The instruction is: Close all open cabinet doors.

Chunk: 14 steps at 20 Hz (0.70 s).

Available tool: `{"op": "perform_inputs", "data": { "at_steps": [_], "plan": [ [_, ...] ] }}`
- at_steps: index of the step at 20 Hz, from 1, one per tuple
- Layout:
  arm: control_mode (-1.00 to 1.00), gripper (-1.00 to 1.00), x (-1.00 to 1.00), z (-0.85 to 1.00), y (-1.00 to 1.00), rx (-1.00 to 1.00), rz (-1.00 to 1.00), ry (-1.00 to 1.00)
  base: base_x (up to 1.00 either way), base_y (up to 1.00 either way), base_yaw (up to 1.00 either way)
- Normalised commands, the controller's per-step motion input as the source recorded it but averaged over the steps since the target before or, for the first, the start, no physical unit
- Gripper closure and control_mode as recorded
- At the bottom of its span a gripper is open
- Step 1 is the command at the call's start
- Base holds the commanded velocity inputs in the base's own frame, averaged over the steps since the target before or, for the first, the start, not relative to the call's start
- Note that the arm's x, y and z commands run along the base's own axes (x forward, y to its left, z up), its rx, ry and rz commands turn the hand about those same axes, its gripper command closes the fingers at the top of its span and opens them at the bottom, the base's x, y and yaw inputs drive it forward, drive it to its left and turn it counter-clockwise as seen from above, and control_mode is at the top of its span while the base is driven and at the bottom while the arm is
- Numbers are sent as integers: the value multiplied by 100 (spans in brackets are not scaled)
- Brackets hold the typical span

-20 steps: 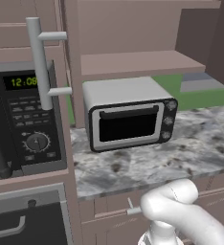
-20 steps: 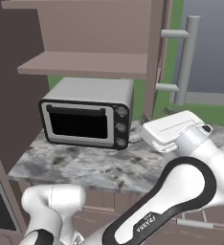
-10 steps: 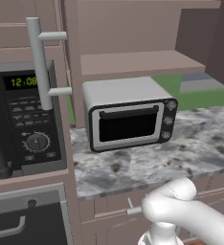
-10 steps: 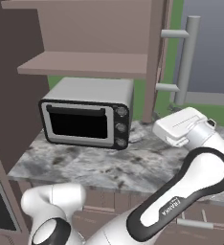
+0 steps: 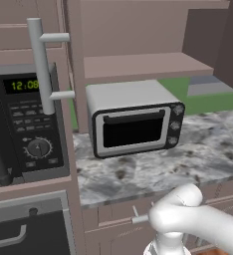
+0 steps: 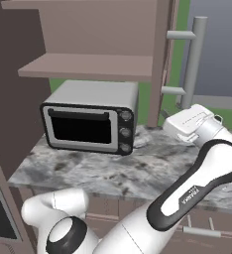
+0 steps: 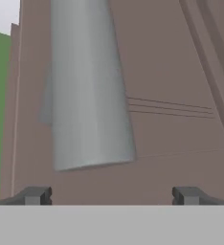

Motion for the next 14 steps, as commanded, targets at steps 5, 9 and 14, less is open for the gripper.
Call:
{"op": "perform_inputs", "data": {
  "at_steps": [5,9,14],
  "plan": [
    [-100,-100,-6,0,33,-2,-3,-5,0,0,0],
    [-100,-100,-1,0,57,-4,-7,0,0,0,0],
    [-100,-100,0,0,63,-2,-12,0,0,0,0]
  ]
}}
